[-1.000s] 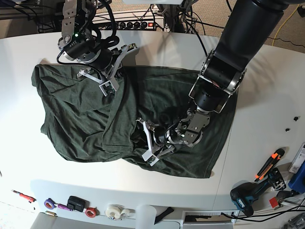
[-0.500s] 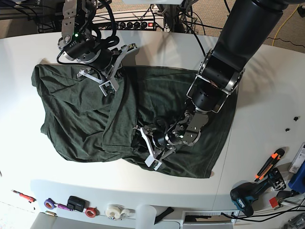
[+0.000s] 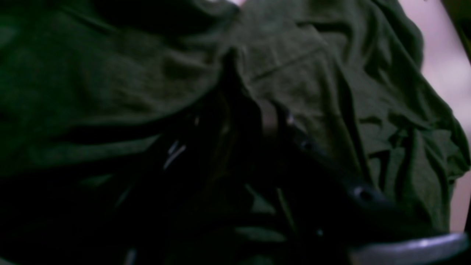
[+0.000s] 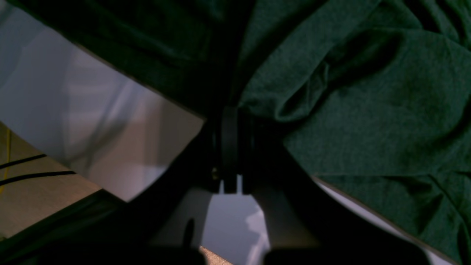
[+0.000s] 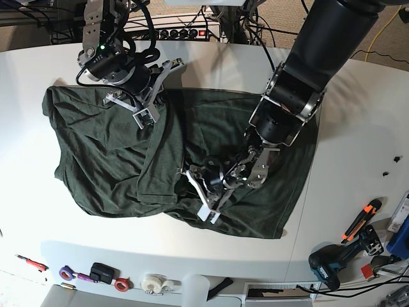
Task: Layout the t-shirt on the table in an organized manner, then fold the t-shirt properly
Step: 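Drag the left gripper across the t-shirt toward the right gripper, then lift both grippers off the shirt and move them toward its corners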
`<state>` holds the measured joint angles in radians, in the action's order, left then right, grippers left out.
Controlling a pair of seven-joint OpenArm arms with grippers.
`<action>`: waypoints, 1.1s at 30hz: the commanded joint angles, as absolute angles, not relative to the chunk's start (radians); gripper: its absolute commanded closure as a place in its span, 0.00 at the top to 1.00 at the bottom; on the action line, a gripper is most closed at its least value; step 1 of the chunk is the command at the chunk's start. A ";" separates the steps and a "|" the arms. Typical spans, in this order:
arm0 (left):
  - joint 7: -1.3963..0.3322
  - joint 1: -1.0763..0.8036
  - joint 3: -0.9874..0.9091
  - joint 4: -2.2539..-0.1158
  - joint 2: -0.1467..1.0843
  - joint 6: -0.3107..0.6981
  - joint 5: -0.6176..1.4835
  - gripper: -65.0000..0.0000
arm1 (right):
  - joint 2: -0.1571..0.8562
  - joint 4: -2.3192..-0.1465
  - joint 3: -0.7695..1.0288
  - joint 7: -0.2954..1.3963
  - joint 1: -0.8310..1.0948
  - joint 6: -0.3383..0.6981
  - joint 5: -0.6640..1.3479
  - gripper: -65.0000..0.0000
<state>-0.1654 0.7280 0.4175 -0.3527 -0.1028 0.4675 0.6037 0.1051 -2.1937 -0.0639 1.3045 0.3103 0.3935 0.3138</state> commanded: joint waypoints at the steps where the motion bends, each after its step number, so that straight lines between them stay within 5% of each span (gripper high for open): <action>1: -0.158 0.760 0.417 -0.369 -0.120 0.479 0.624 0.32 | 0.108 -2.213 -0.062 1.279 0.305 0.400 0.321 0.00; 33: -0.170 0.770 0.416 -0.369 -0.122 0.482 0.744 0.34 | 0.108 -2.213 -0.062 1.276 0.304 0.400 0.321 0.00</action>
